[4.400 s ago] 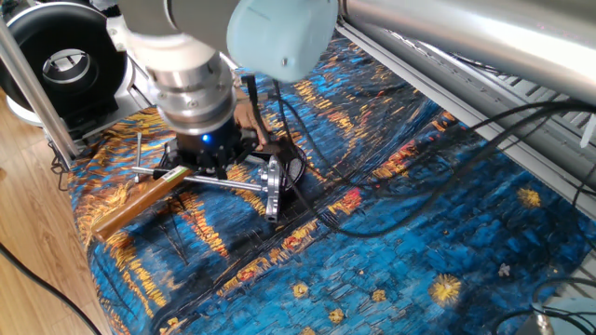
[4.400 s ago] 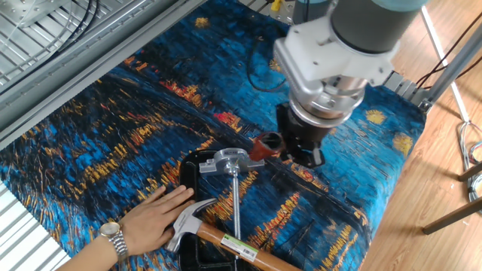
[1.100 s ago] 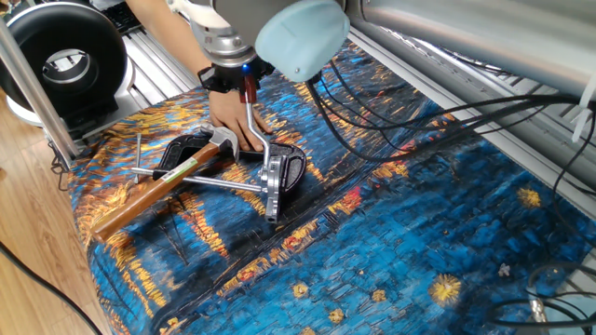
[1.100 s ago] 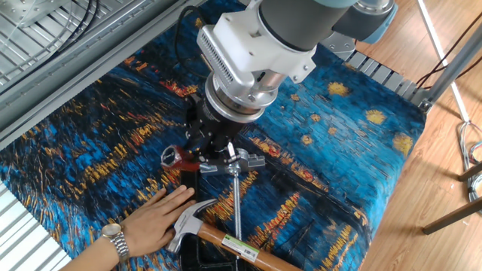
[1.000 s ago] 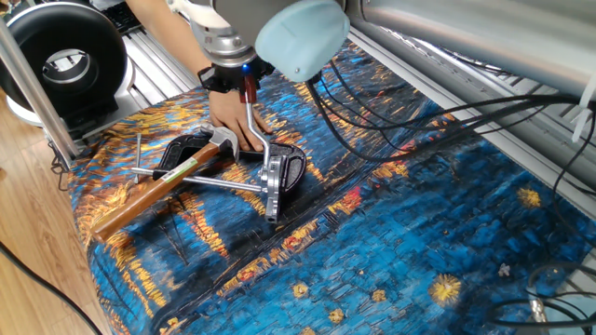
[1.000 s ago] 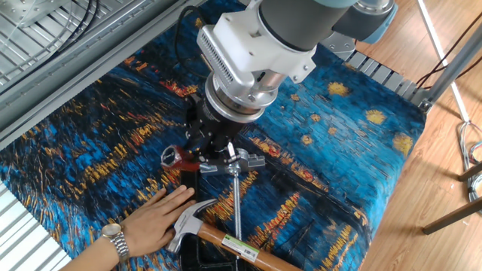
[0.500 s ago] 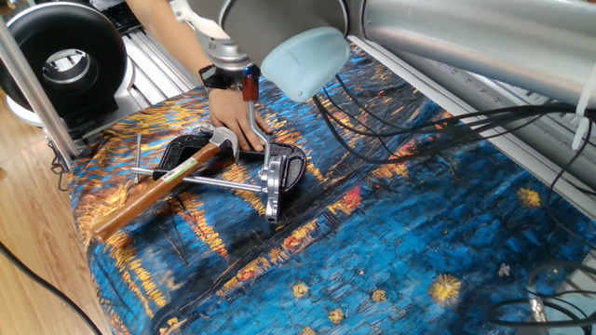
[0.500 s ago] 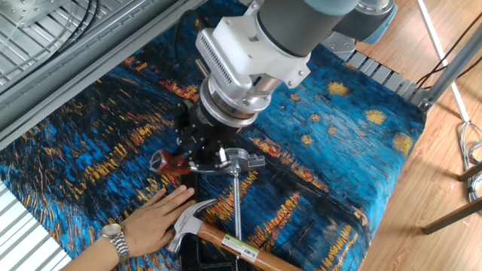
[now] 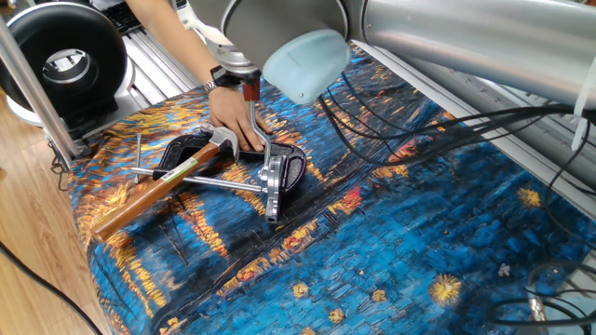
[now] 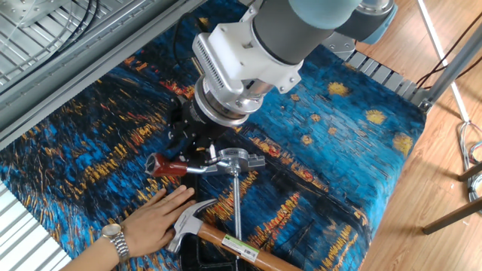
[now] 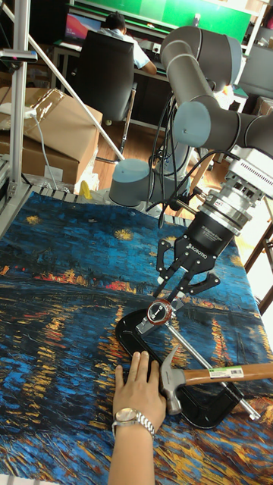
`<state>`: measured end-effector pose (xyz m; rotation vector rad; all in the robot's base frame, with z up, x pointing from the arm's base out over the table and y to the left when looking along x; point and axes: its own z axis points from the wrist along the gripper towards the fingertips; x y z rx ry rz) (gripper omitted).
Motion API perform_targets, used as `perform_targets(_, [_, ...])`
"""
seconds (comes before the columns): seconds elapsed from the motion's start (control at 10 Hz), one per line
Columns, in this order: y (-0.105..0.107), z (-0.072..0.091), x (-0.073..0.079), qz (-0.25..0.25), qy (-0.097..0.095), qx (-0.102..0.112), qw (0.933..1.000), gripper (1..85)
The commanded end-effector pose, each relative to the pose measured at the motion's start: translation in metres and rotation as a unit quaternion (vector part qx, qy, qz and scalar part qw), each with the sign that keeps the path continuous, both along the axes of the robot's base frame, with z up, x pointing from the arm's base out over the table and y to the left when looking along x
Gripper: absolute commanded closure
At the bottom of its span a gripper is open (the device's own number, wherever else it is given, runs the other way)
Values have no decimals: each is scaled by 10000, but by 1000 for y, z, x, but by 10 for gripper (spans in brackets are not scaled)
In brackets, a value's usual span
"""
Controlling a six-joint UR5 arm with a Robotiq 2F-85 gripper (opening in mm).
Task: Push down the lever
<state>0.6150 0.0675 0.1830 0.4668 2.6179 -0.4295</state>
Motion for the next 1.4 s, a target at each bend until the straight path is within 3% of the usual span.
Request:
perform_targets(0.0, [6,-5,-12,-219,205,206,9993,583])
perform_targets(0.2, [14,-13,-27,-411,461,438,9971,613])
perform_targets(0.4, [25,-17,-28,-476,466,690,9954,613])
perform_targets(0.7, [29,-21,-42,-497,747,751,9931,613])
perform_targets(0.8, [31,-21,-39,-451,715,774,9934,623])
perform_targets(0.9, [38,-21,-30,-336,555,902,9938,640])
perform_targets(1.0, [44,-17,-12,-115,259,968,9949,640])
perform_targets(1.1, [53,-15,-2,24,94,1115,9937,633])
perform_targets(1.3, [47,-13,15,92,-117,976,9951,607])
